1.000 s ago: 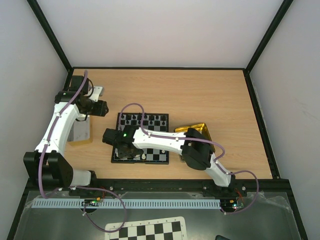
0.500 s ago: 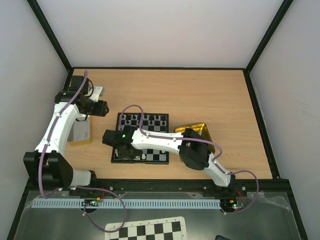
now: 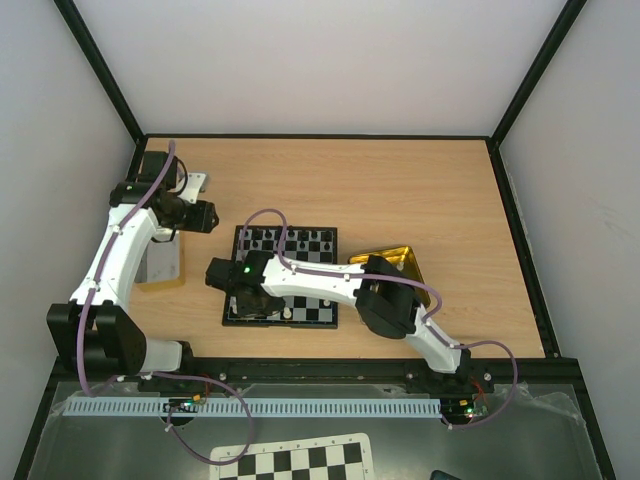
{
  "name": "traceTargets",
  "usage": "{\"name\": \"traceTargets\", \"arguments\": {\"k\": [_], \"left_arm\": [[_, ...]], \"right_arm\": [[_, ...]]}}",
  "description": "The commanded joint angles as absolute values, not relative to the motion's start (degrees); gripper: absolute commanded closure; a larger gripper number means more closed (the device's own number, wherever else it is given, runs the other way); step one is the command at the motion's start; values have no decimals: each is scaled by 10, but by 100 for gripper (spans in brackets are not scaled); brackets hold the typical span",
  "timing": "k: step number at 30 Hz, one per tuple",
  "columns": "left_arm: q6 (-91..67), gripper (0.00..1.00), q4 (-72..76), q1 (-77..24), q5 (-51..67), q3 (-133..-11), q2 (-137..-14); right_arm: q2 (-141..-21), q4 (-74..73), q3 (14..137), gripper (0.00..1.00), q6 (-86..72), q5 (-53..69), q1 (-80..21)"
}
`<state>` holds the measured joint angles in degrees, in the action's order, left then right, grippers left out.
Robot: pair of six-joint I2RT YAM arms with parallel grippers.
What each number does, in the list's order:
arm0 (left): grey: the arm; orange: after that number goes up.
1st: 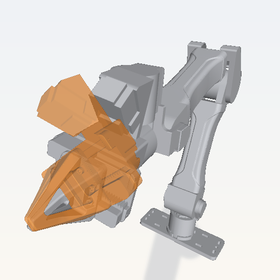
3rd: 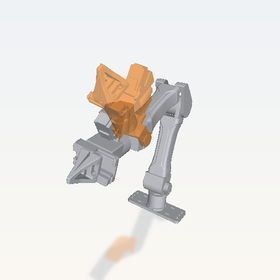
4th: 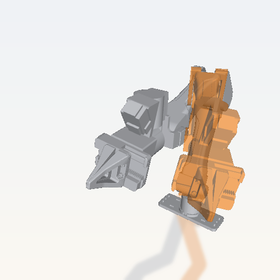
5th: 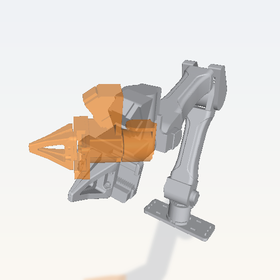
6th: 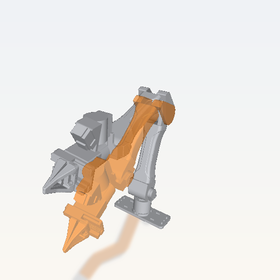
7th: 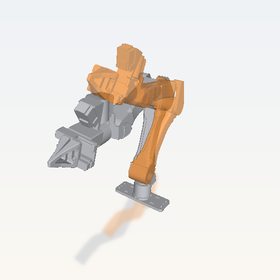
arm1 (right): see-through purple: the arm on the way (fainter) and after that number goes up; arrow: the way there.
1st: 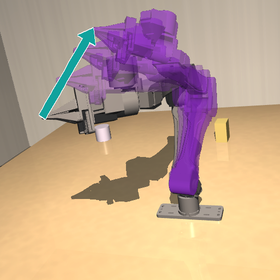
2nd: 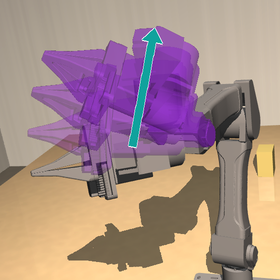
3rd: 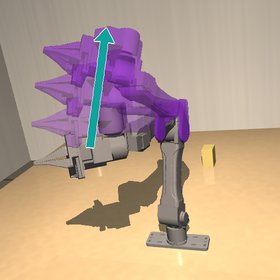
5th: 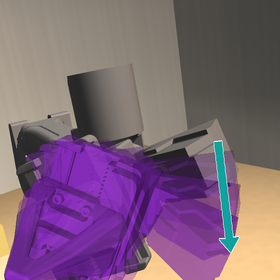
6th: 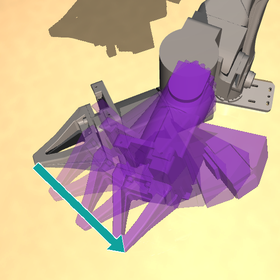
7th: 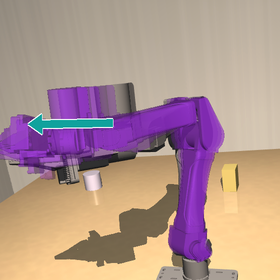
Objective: Set up the chess pieces on the board
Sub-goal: Place the chess piece on the chessboard.
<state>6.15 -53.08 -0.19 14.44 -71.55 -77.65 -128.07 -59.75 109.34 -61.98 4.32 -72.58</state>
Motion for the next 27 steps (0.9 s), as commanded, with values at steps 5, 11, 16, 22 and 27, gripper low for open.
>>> {"name": "traceTargets", "arguments": {"k": [5, 11, 16, 22, 27], "left_arm": [[61, 44, -543, 0, 153, -718, -782], [60, 43, -543, 0, 154, -717, -781], [60, 43, -543, 0, 155, -718, -781], [60, 44, -543, 0, 157, -717, -782], [59, 43, -541, 0, 157, -716, -782]], "right_arm": [[-1296, -622, 1125, 98, -615, 38, -719], [-1299, -622, 1124, 98, -611, 47, -719], [-1292, -619, 1113, 98, -615, 48, -720], [-1289, -615, 1105, 98, -617, 49, -720], [-1289, -618, 1105, 98, -619, 47, -719]]}}
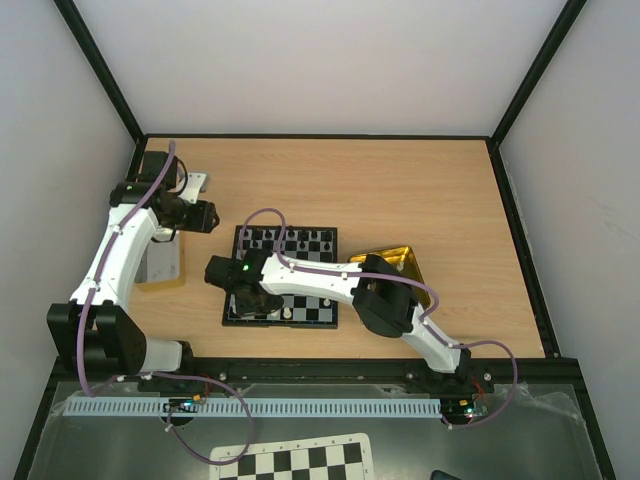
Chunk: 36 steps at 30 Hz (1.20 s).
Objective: Set up the chess pieces on the board
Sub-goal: Place the chess piece on the chessboard.
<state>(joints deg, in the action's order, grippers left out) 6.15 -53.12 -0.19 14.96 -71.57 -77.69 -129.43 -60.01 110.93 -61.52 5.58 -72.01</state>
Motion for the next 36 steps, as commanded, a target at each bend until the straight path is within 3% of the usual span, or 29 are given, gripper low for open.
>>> {"name": "traceTargets", "arguments": {"k": [1, 26, 36], "left_arm": [[59, 43, -541, 0, 158, -715, -782], [60, 43, -540, 0, 160, -712, -776], [62, 43, -542, 0, 161, -710, -773]], "right_arm": [[-1289, -619, 1106, 98, -619, 47, -719], [-1290, -615, 1101, 98, -618, 57, -724], [-1294, -611, 1108, 87, -617, 58, -727]]}}
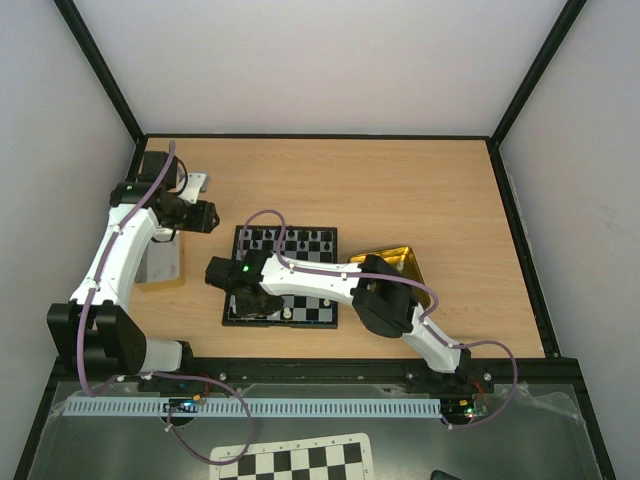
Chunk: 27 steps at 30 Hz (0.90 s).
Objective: Set up the chess pieces on the board
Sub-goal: Place the chess piece on the chessboard.
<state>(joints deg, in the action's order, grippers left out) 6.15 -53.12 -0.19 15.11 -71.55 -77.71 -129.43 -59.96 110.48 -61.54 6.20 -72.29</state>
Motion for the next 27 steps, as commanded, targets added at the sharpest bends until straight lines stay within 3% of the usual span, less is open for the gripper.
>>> {"name": "traceTargets", "arguments": {"k": [1, 9, 27], "left_arm": [[62, 43, -541, 0, 162, -710, -773], [64, 43, -542, 0, 162, -708, -773], [65, 43, -542, -1, 168, -710, -782]], "right_arm": [[-1295, -612, 1108, 87, -618, 58, -727], [-1294, -610, 1112, 79, -620, 54, -728], [-1295, -629, 1134, 81, -623, 30, -725]]}}
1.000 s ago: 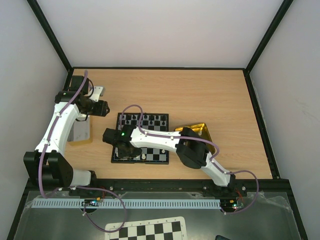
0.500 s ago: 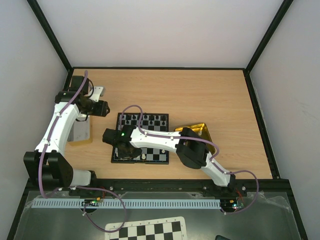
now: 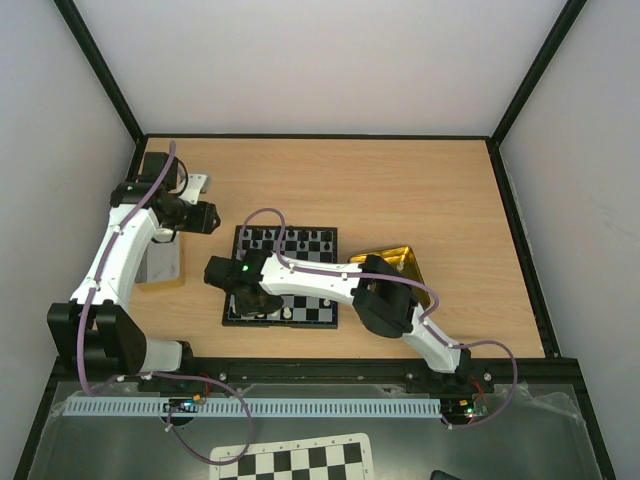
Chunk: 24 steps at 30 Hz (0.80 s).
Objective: Set up the chess pieces on the board
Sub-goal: Place the chess piece on the chessboard, then pick up the chess piece from the storage box.
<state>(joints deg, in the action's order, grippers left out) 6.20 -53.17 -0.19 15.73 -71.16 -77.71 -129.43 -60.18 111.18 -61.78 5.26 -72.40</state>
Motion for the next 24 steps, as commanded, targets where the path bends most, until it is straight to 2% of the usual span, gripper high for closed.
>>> {"name": "traceTargets", "arguments": {"k": [1, 17, 24], "left_arm": [[65, 43, -542, -2, 168, -710, -783], [64, 44, -541, -2, 167, -711, -785], [64, 44, -541, -2, 164, -711, -784]], "right_arm": [[-1295, -630, 1134, 81, -623, 30, -724], [-1297, -635, 1147, 77, -615, 23, -713], [-1268, -653, 1165, 75, -621, -20, -682]]}}
